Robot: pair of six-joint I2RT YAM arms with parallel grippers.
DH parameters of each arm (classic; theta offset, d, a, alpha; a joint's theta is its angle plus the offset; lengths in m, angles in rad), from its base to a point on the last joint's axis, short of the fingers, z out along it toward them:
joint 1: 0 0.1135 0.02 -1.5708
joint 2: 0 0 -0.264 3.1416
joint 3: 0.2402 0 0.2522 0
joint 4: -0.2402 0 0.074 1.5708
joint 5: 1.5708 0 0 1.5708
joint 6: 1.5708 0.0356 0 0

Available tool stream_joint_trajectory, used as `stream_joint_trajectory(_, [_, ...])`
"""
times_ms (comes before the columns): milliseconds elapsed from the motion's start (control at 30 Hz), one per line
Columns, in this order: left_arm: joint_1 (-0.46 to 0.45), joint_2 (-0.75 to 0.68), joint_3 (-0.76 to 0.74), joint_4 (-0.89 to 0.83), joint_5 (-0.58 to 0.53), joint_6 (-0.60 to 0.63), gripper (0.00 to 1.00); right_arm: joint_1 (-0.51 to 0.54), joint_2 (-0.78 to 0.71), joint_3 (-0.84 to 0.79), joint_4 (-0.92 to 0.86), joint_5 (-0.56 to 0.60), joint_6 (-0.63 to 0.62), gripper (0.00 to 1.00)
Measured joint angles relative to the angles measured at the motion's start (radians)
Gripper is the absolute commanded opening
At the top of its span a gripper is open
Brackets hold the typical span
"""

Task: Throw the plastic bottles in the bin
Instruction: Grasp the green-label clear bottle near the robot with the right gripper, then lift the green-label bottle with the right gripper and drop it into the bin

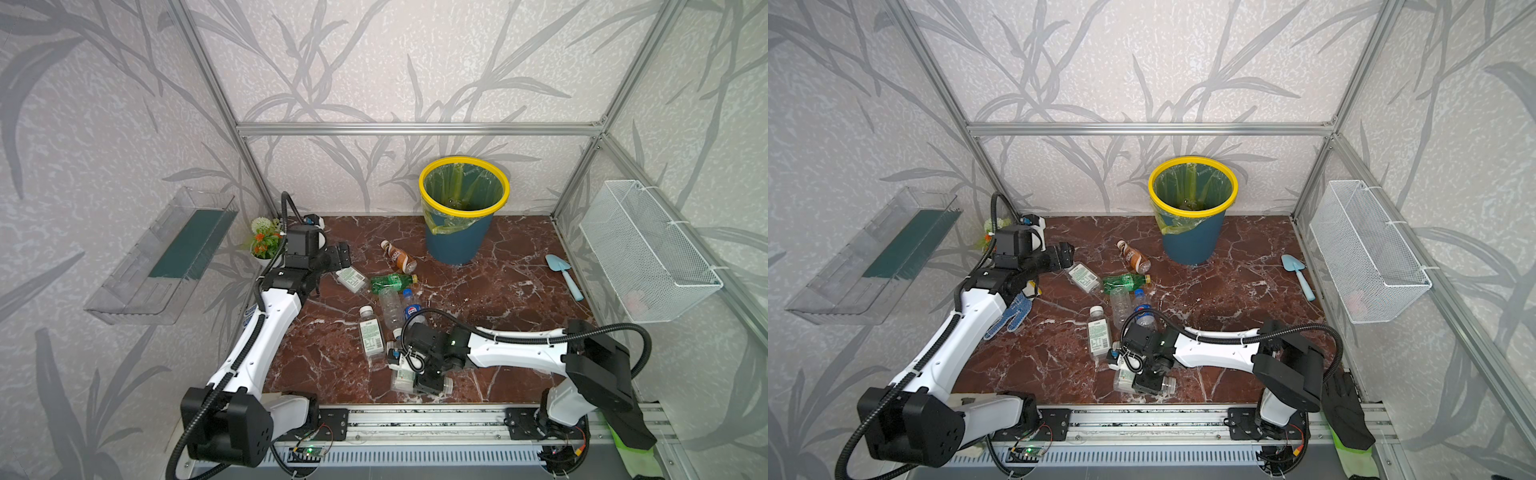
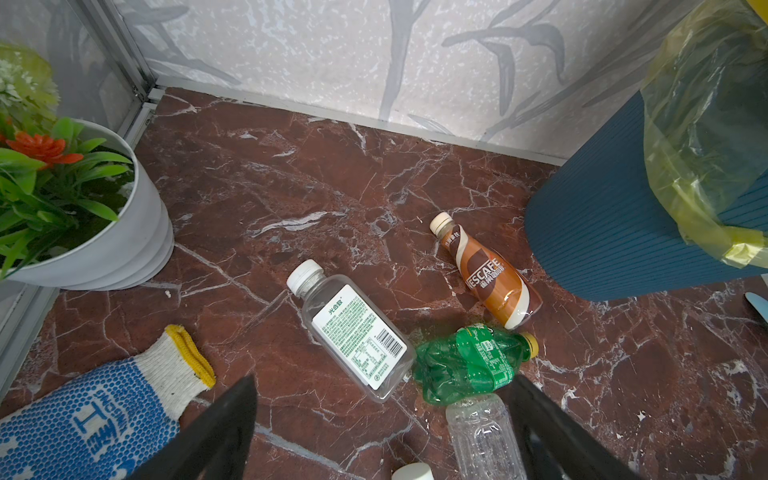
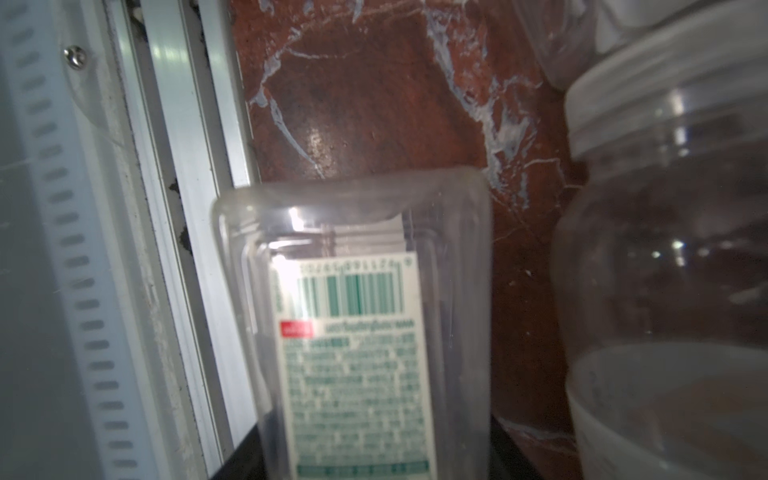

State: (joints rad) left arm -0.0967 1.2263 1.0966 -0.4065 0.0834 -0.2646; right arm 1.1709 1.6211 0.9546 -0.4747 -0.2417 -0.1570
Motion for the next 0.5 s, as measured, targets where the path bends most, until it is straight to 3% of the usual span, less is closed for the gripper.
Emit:
stream_joint_trajectory(233, [0.0,0.0,0.0,0.0,0.0,0.0,0.94,0.0,-0.094,0.0,0.0,0.042,0.002,0.46])
stream_joint_trajectory(500, [0.0,0.0,0.0,0.0,-0.003,0.0,0.94,-0.039,-0.34,-0.002,0.054,0.181,0.007,0.47])
